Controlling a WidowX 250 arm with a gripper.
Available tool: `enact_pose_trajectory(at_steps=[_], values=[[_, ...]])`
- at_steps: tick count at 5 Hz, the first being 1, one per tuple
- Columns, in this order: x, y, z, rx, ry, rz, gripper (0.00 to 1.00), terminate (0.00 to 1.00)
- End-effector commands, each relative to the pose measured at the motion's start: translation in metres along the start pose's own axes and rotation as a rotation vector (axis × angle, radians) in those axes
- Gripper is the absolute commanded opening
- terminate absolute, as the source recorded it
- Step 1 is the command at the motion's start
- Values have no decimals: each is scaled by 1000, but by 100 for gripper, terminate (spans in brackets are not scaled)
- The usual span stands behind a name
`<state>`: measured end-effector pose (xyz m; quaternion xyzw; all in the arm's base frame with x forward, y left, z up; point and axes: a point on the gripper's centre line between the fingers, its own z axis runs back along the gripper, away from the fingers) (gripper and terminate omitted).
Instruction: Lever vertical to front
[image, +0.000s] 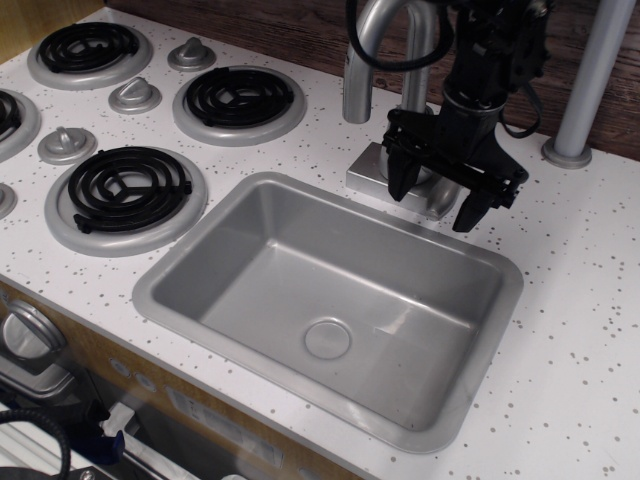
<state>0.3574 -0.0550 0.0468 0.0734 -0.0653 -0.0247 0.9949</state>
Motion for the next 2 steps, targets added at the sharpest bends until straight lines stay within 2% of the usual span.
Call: enact_pose_trajectory(at_steps=[1, 2], values=[[-4, 8, 43, 17, -70, 43, 100, 0], [-11, 8, 46, 18, -70, 55, 100, 100]])
